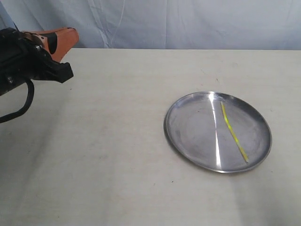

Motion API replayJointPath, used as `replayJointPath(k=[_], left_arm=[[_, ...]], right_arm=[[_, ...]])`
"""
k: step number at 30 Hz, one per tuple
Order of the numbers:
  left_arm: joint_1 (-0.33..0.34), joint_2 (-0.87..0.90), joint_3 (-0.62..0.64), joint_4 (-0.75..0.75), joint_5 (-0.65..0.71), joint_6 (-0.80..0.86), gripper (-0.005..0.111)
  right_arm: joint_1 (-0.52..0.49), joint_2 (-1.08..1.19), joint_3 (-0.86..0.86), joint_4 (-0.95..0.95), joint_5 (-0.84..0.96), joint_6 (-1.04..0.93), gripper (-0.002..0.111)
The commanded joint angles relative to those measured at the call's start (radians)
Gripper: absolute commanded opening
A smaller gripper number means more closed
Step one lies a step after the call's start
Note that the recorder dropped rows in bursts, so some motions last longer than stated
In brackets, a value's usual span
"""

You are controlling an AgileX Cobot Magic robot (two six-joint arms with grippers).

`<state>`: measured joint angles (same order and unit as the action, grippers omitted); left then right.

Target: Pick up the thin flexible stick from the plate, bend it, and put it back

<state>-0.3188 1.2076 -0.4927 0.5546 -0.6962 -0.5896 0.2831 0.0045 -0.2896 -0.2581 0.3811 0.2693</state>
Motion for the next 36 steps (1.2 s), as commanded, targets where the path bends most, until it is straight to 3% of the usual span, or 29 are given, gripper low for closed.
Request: replayJointPath(k=[1, 6, 12, 20, 23, 36], left_arm=[[-0.001, -0.007, 0.001, -0.011, 0.005, 0.002, 0.0], [-0.001, -0.007, 0.001, 0.006, 0.005, 0.002, 0.0], [-0.001, -0.007, 0.001, 0.008, 0.007, 0.0, 0.0], [-0.001, -0.007, 0.001, 0.008, 0.005, -0.013, 0.0], [-0.001, -0.007, 0.001, 0.008, 0.005, -0.036, 0.0], [-0.001, -0.007, 0.001, 0.008, 0.005, -0.037, 0.0]], right_arm=[[-0.003, -0.005, 0.006, 0.001, -0.013, -0.006, 0.0], [-0.005, -0.005, 0.052, 0.005, -0.063, -0.006, 0.0], [-0.01, -0.005, 0.246, 0.005, -0.194, -0.006, 0.0], [-0.32, 0.003, 0.29, 0.047, -0.081, -0.006, 0.0], [-0.371, 0.003, 0.29, 0.047, -0.081, -0.006, 0.0], [-0.376, 0.003, 0.29, 0.058, -0.076, -0.006, 0.0]])
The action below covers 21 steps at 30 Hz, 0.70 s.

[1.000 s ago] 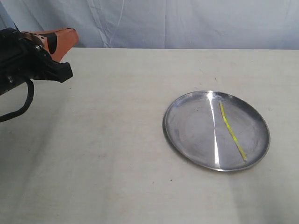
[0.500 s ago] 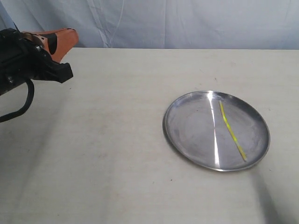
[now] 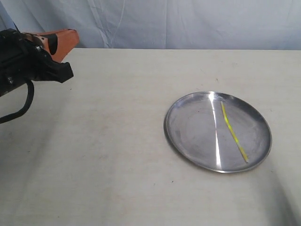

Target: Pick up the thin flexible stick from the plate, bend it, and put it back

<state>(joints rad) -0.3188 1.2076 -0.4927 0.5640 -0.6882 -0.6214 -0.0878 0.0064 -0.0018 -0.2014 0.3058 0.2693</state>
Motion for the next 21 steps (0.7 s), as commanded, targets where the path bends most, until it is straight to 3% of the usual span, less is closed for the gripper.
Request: replayJointPath(k=[1, 10, 13, 17, 21], left_arm=[[-0.001, -0.007, 0.001, -0.001, -0.003, -0.006, 0.0], [-0.003, -0.009, 0.001, 0.017, 0.008, -0.004, 0.0], [-0.003, -0.042, 0.001, 0.044, 0.093, -0.002, 0.0], [-0.003, -0.148, 0.035, 0.049, 0.219, -0.01, 0.0], [0.0, -0.304, 0.112, 0.049, 0.24, -0.002, 0.0]], right_arm=[[-0.005, 0.001, 0.002, 0.001, 0.0, -0.006, 0.0], [-0.005, 0.001, 0.002, 0.001, 0.0, -0.006, 0.0], [-0.005, 0.001, 0.002, 0.001, 0.0, -0.006, 0.0], [-0.005, 0.001, 0.002, 0.001, 0.0, -0.006, 0.0], [-0.005, 0.001, 0.002, 0.001, 0.0, -0.006, 0.0]])
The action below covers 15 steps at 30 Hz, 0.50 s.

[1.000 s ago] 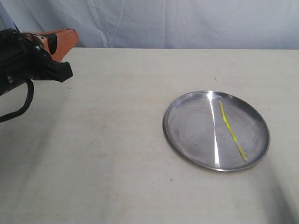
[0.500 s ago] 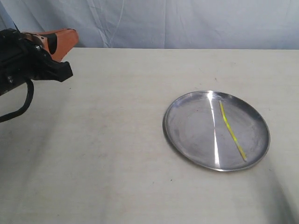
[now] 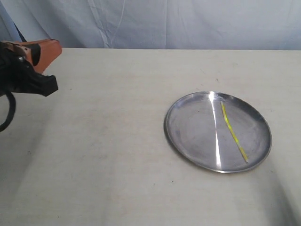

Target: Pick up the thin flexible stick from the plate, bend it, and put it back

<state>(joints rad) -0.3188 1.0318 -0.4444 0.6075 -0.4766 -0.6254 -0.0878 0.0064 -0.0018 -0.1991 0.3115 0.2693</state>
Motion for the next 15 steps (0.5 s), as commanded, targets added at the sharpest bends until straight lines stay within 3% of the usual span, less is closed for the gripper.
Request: replayJointPath(k=[1, 5, 11, 15], left_arm=[[0.0, -0.176, 0.095, 0.006, 0.031, 0.002, 0.0], [0.0, -0.32, 0.199, -0.02, 0.043, -0.007, 0.0], [0.0, -0.552, 0.367, -0.311, 0.11, 0.002, 0.0], [0.0, -0.658, 0.444, -0.331, 0.148, 0.017, 0.0]], right_arm=[[-0.005, 0.001, 0.002, -0.001, -0.006, -0.006, 0.0], [-0.005, 0.001, 0.002, -0.001, -0.006, -0.006, 0.0], [-0.005, 0.001, 0.002, -0.001, -0.006, -0.006, 0.0], [-0.005, 0.001, 0.002, -0.001, -0.009, -0.006, 0.0]])
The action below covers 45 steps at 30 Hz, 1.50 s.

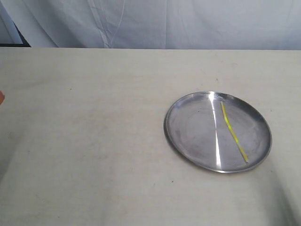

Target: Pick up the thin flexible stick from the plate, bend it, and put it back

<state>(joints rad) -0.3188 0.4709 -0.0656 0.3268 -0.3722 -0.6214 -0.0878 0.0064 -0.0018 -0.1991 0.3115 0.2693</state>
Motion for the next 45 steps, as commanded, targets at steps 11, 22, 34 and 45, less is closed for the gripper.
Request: replayJointPath(k=[11, 22, 34, 45], left_arm=[[0.106, -0.368, 0.066, -0.005, 0.338, 0.008, 0.0], [0.169, -0.471, 0.066, 0.139, 0.338, 0.008, 0.0], [0.169, -0.471, 0.066, 0.139, 0.338, 0.008, 0.0], [0.169, -0.471, 0.066, 0.092, 0.177, -0.055, 0.0]], right_arm=[[-0.005, 0.001, 0.002, -0.001, -0.009, -0.006, 0.0], [-0.005, 0.001, 0.002, -0.001, -0.009, -0.006, 0.0], [-0.005, 0.001, 0.002, -0.001, -0.006, -0.006, 0.0], [-0.005, 0.001, 0.002, -0.001, -0.006, -0.006, 0.0]])
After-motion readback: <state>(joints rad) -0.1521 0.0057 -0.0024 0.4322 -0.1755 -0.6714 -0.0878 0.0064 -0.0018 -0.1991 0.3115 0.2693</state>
